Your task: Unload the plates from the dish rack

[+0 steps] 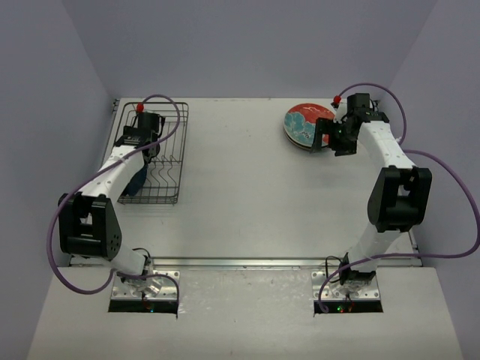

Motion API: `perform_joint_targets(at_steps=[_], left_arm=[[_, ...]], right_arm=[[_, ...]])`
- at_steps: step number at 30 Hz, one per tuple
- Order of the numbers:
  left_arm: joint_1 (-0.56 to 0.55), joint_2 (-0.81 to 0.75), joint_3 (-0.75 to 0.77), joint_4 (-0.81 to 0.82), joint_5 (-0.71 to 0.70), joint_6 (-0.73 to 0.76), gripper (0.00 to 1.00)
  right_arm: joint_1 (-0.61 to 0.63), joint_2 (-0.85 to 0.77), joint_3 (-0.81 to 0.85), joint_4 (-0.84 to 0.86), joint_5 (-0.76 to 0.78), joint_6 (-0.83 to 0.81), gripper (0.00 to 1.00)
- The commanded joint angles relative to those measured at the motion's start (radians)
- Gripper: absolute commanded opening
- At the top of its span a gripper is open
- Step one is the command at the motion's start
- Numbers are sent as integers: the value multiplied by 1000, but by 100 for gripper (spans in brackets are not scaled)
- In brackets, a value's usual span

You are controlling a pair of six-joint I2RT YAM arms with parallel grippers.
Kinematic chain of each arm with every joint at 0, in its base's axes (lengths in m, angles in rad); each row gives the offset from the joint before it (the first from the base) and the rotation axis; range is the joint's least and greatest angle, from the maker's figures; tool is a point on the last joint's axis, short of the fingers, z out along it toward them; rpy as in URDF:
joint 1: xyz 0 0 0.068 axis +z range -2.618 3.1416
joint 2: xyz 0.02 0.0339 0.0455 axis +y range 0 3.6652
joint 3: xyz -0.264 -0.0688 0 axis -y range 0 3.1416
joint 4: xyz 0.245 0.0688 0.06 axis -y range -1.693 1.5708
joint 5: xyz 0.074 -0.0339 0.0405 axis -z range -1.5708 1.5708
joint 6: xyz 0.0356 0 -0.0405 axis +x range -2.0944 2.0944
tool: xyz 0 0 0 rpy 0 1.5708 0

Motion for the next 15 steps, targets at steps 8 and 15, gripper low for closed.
perform_joint_targets(at_steps=[8, 15], left_arm=[[-1, 52, -22, 133, -80, 53, 36], [-22, 83, -57, 173, -123, 73, 33]], right_arm=[[3, -40, 9, 43, -33, 16, 99], [3, -39, -1, 50, -38, 15, 99]])
